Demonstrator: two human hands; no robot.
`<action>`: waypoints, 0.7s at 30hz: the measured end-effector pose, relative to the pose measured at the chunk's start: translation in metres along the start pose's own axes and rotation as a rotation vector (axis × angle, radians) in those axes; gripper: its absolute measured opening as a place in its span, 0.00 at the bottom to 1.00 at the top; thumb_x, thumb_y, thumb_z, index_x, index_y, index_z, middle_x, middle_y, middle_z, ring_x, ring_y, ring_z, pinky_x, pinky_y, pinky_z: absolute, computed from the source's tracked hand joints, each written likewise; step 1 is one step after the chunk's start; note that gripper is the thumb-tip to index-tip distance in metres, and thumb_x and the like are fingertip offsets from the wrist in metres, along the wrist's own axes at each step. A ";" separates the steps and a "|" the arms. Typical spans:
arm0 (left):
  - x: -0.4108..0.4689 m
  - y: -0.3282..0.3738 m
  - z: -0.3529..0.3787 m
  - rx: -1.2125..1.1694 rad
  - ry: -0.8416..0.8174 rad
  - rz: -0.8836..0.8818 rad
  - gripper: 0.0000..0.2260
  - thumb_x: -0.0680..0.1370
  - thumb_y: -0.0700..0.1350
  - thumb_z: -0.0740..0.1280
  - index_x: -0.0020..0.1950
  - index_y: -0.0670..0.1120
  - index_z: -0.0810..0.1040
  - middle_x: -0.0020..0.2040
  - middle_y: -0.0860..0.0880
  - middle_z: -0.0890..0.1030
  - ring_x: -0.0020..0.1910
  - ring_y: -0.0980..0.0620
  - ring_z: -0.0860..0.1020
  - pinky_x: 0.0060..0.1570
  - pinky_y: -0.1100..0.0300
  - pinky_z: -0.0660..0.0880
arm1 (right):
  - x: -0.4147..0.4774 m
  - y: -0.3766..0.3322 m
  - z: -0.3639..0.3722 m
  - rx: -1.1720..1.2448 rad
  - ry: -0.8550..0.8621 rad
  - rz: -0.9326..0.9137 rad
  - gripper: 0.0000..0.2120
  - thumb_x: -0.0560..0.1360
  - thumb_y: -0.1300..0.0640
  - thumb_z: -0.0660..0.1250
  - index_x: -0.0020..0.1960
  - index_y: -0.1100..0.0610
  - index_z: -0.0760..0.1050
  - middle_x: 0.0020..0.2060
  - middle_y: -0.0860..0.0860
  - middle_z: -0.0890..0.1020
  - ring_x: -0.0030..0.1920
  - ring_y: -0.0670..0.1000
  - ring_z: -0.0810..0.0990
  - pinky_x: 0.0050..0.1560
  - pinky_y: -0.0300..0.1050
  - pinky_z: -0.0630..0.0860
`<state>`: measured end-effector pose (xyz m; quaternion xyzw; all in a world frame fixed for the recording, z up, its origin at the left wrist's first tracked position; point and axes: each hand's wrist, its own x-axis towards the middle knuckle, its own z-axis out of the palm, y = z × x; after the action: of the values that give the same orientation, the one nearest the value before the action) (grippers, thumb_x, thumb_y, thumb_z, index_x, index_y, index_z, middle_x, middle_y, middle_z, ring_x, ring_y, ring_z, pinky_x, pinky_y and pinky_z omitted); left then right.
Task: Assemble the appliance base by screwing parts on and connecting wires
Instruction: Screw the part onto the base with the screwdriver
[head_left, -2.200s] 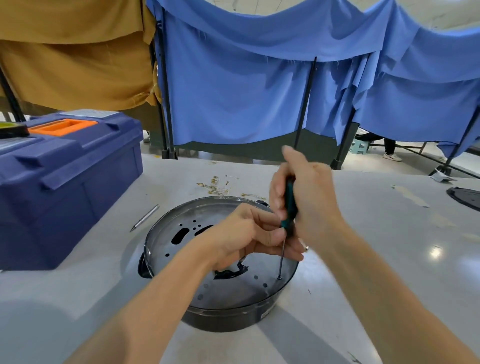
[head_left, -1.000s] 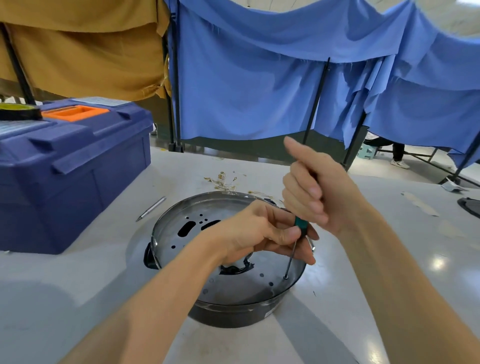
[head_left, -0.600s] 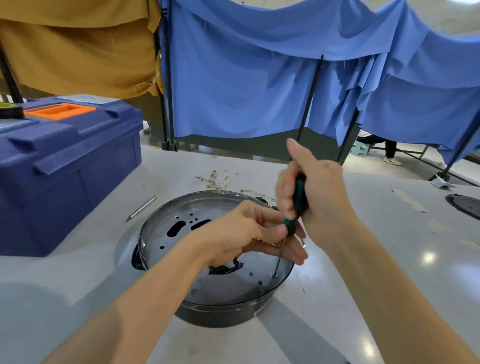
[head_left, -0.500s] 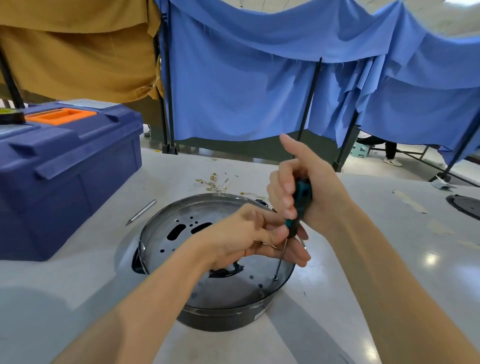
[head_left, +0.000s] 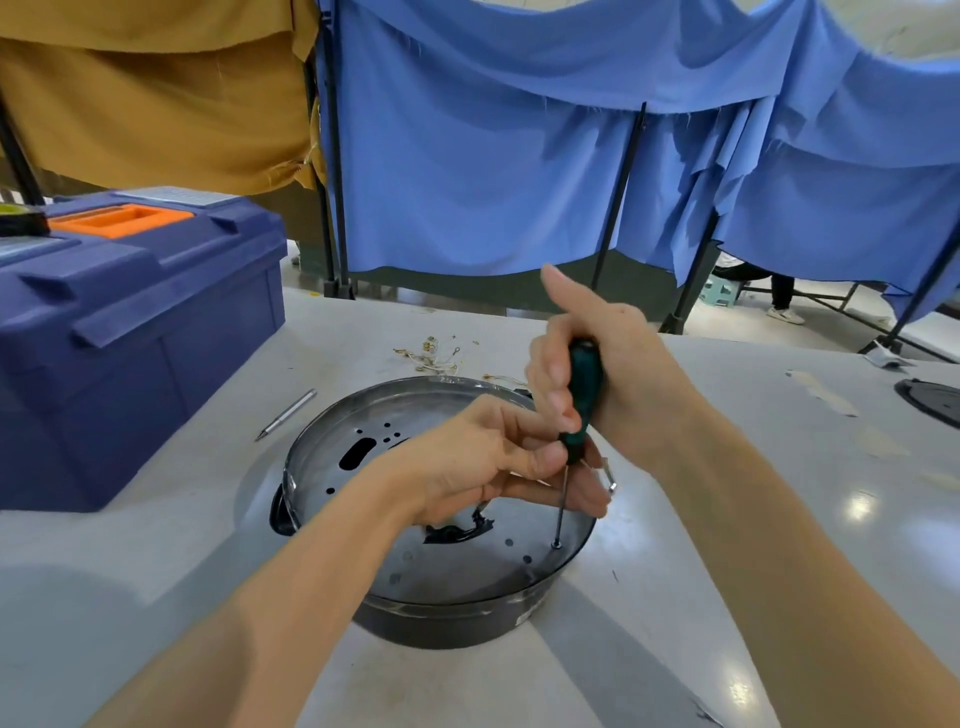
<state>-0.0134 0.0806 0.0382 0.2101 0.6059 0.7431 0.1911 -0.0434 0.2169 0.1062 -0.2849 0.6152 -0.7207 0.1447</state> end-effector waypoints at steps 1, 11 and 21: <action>0.001 0.000 0.000 0.001 -0.008 0.001 0.08 0.79 0.39 0.66 0.52 0.42 0.84 0.48 0.39 0.85 0.53 0.38 0.83 0.56 0.54 0.78 | 0.003 -0.006 -0.006 0.020 -0.134 0.072 0.30 0.77 0.45 0.63 0.21 0.59 0.68 0.17 0.55 0.68 0.16 0.53 0.64 0.21 0.38 0.65; 0.007 0.001 0.004 0.089 0.020 -0.003 0.09 0.78 0.37 0.67 0.57 0.40 0.82 0.51 0.39 0.85 0.51 0.40 0.84 0.53 0.55 0.79 | -0.010 0.014 0.006 -0.026 0.489 -0.267 0.32 0.83 0.56 0.55 0.18 0.55 0.62 0.14 0.51 0.61 0.14 0.49 0.58 0.20 0.34 0.56; -0.003 0.002 0.001 0.073 -0.004 -0.016 0.09 0.80 0.37 0.64 0.50 0.44 0.84 0.47 0.40 0.85 0.54 0.39 0.82 0.57 0.51 0.78 | 0.004 -0.004 -0.005 0.166 -0.297 0.135 0.31 0.76 0.46 0.62 0.19 0.59 0.65 0.14 0.53 0.65 0.13 0.50 0.60 0.17 0.34 0.59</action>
<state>-0.0108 0.0792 0.0405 0.2137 0.6338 0.7185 0.1907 -0.0493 0.2194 0.1107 -0.3336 0.5431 -0.7076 0.3050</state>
